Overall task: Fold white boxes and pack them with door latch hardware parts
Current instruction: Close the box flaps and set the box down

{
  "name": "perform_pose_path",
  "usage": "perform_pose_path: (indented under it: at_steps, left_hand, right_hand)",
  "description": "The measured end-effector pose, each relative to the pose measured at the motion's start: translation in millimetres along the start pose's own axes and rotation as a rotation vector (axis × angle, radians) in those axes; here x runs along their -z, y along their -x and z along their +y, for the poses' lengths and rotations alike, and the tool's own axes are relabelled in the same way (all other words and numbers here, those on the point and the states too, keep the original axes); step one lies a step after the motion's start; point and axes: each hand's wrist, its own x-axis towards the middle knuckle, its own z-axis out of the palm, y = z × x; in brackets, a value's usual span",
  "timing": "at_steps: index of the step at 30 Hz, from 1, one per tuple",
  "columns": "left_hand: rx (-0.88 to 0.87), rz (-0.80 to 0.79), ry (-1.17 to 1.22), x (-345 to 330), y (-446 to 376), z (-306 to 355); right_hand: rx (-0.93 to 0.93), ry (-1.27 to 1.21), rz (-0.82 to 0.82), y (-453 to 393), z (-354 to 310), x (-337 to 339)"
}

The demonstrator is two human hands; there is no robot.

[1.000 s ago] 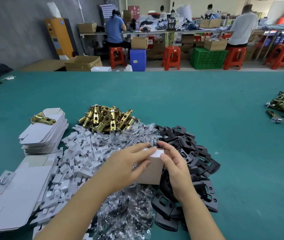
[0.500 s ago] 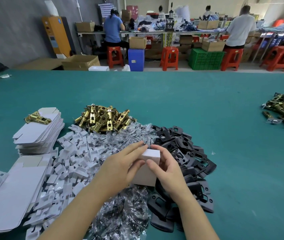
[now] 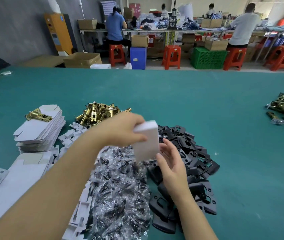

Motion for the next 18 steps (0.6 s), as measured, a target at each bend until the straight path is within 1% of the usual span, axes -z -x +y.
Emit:
perform_pose_path:
  at_steps: [1,3,4,6,8,11,16,18]
  left_hand:
    - [0.001,0.101,0.004,11.5,-7.5,-2.1]
    - [0.0,0.293,0.041,23.1,-29.4,-6.9]
    - [0.004,0.36,0.057,21.9,-43.8,-8.3]
    - [0.032,0.436,0.061,12.6,-76.2,-10.4]
    - [0.067,0.458,0.033,-1.7,-110.3,-15.7]
    - [0.116,0.425,-0.056,-23.4,-156.5,-30.9]
    - [0.135,0.45,-0.273,-57.5,-204.5,-51.1]
    - [0.155,0.441,-0.295,-68.2,-214.7,-59.1]
  right_hand:
    - [0.004,0.029,0.045,0.0,0.8,-0.4]
    - [0.005,0.114,0.086,0.5,2.2,-3.1]
    - [0.01,0.155,0.088,1.1,2.1,-5.3]
    - [0.035,0.229,0.1,1.3,1.6,-9.7]
    - [0.065,0.268,0.122,0.9,2.2,-10.6]
    - [0.095,0.284,0.119,0.4,2.4,-8.2]
    - [0.06,0.188,0.126,0.2,4.9,-0.6]
    - [0.032,0.154,0.133,-1.6,5.9,-0.3]
